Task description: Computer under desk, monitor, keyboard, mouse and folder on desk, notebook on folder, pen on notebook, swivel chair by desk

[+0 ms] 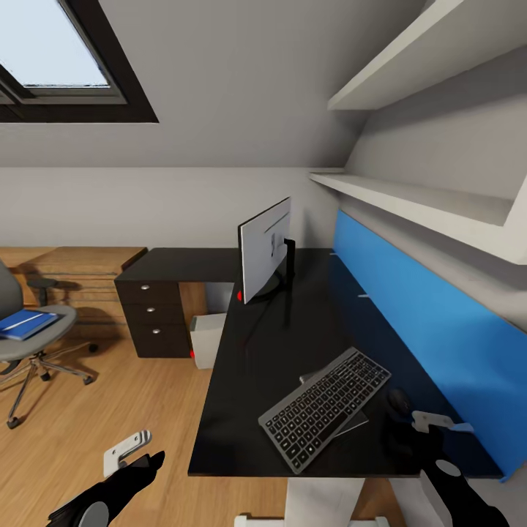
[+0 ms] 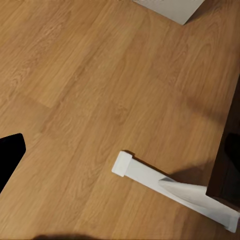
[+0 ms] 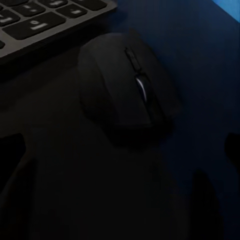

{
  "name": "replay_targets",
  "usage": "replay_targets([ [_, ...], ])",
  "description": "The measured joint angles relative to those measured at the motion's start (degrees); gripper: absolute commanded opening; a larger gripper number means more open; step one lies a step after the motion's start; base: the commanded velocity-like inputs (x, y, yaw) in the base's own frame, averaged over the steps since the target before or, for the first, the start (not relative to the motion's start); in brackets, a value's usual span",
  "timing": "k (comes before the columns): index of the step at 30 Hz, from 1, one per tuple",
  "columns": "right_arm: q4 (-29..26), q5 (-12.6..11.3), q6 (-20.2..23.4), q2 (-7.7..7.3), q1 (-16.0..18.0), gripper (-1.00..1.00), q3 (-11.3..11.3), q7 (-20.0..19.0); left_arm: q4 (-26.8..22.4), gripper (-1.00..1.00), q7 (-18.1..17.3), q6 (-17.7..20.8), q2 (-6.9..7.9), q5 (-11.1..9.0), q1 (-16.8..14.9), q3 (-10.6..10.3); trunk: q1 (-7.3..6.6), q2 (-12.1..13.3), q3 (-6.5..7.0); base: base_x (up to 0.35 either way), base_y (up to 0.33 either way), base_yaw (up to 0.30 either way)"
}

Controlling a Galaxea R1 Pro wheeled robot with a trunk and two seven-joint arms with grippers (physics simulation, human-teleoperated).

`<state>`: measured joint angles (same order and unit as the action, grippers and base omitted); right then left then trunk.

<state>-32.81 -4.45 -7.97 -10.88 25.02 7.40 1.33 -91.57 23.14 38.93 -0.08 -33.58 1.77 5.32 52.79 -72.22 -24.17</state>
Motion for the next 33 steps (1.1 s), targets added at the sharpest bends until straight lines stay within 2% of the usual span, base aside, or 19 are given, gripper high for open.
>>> replay_targets([
  [19,0.0,0.0,0.0,0.00,0.0,1.00,0.0,0.0,0.0,1.00,-0.1,0.0,-0.01,0.0,0.0,-0.1,0.00,0.0,0.00,0.095,-0.020,0.000],
  [33,0.0,0.0,0.0,-0.01,0.0,1.00,0.0,0.0,0.0,1.00,-0.1,0.0,-0.08,0.0,0.0,-0.1,0.01,0.0,0.00,0.006,0.000,0.000],
])
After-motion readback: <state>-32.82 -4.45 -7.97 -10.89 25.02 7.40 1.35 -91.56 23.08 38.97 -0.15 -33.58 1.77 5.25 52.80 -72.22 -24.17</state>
